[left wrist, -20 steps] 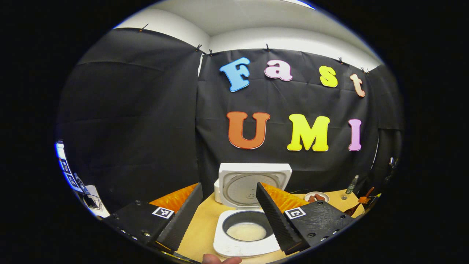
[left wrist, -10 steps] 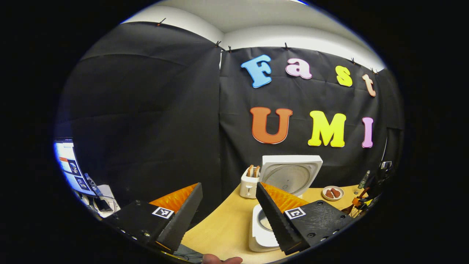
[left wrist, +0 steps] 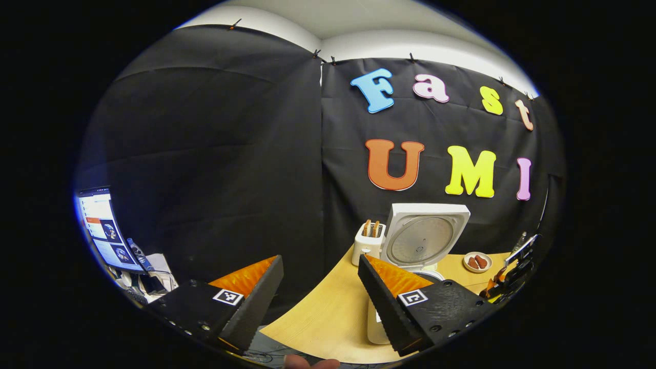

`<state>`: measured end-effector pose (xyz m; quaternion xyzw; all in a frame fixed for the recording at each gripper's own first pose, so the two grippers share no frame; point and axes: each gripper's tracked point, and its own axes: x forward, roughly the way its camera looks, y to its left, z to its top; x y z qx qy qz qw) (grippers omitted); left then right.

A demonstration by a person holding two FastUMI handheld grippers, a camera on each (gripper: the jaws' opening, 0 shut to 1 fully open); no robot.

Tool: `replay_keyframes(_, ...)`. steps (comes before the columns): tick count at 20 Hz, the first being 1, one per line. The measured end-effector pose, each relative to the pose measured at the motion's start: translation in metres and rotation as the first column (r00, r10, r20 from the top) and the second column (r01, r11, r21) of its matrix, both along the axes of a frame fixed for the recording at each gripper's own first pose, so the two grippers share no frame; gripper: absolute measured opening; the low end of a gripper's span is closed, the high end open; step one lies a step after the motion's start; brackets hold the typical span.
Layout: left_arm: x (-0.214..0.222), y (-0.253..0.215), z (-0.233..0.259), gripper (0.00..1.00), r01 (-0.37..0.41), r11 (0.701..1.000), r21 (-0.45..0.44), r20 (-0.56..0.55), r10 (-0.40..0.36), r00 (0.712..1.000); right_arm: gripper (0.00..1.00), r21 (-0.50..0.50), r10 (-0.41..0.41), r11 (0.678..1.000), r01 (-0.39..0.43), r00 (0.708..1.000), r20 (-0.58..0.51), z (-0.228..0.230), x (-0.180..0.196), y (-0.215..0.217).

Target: Close the left gripper, press the button to open the rice cooker; take a wooden spoon from the chopstick holder with the right hand, scoop a spoonful of rice and pour it into the rice cooker, then put the wooden spoon back into the chopstick holder.

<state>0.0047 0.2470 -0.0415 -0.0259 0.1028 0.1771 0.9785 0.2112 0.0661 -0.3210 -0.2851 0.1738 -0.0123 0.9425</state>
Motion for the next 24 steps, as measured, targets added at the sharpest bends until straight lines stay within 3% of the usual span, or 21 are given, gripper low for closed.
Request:
replay_keyframes(3,-0.003,0.011,0.002,0.94,-0.005,1.000,0.000,0.005,0.005,1.000,0.13,0.070,-0.039,0.997,0.042,0.998,-0.049,-0.022,-0.006,0.003)
replay_keyframes(6,-0.006,0.020,0.002,0.94,-0.017,1.000,-0.001,0.007,0.017,1.000,0.13,0.181,-0.027,0.982,0.046,0.994,-0.107,-0.031,-0.013,0.022)
replay_keyframes(9,-0.006,0.023,0.002,0.94,-0.018,1.000,-0.005,0.003,0.018,1.000,0.13,0.384,-0.027,0.918,0.098,0.982,-0.184,-0.040,-0.019,0.044)
replay_keyframes(10,-0.005,0.022,0.002,0.94,-0.014,1.000,-0.007,0.004,0.014,1.000,0.13,0.453,-0.028,0.883,0.121,0.978,-0.206,-0.039,-0.022,0.050)
replay_keyframes(13,-0.006,0.020,0.007,0.94,-0.001,1.000,0.001,0.006,0.001,1.000,0.13,0.637,-0.042,0.739,0.220,0.958,-0.282,-0.038,-0.021,0.049)
replay_keyframes(16,-0.002,0.013,0.008,0.94,0.011,1.000,-0.003,0.009,-0.011,1.000,0.13,0.773,-0.044,0.560,0.298,0.943,-0.331,-0.030,-0.020,0.046)
replay_keyframes(18,0.001,0.007,0.008,0.94,0.018,1.000,-0.003,0.009,-0.018,1.000,0.13,0.830,-0.025,0.450,0.330,0.934,-0.357,-0.029,-0.020,0.047)
replay_keyframes(24,0.008,-0.022,0.018,0.94,0.048,0.999,0.007,0.016,-0.049,0.999,0.13,0.901,-0.014,0.216,0.376,0.924,-0.382,-0.028,-0.017,0.024)
